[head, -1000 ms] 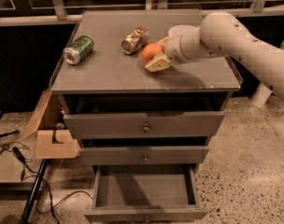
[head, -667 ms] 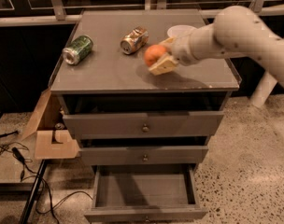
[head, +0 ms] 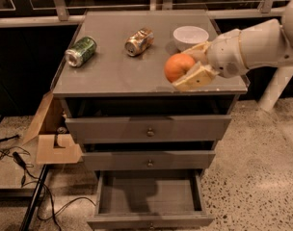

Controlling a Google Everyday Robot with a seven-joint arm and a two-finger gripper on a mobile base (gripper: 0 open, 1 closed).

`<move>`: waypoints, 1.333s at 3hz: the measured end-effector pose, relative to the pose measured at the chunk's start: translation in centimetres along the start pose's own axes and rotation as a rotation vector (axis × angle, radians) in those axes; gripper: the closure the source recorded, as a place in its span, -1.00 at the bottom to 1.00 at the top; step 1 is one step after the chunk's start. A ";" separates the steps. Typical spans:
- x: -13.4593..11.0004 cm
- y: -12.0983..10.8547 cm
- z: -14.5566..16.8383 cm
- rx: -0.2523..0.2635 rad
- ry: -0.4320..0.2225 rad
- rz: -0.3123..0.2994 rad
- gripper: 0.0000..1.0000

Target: Place orange into bottom drawer

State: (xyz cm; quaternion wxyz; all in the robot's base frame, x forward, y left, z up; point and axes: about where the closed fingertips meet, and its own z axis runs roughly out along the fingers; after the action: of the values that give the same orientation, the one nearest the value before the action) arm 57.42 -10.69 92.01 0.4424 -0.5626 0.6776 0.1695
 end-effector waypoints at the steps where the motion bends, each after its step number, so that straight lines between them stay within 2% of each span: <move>1: 0.2 1.4 -0.4 -0.046 0.003 0.008 1.00; 2: 0.9 2.6 -1.2 -0.041 0.034 0.004 1.00; 3: 3.9 7.6 -1.4 -0.010 0.022 0.036 1.00; 4: 9.9 12.2 1.4 -0.027 0.002 0.107 1.00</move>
Offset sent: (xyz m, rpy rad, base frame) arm -0.0475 -0.0189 -0.0154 -0.0693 0.0475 -0.0024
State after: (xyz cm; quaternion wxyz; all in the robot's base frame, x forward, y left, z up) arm 47.06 -11.93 80.15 0.4243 -0.5316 0.7048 0.2015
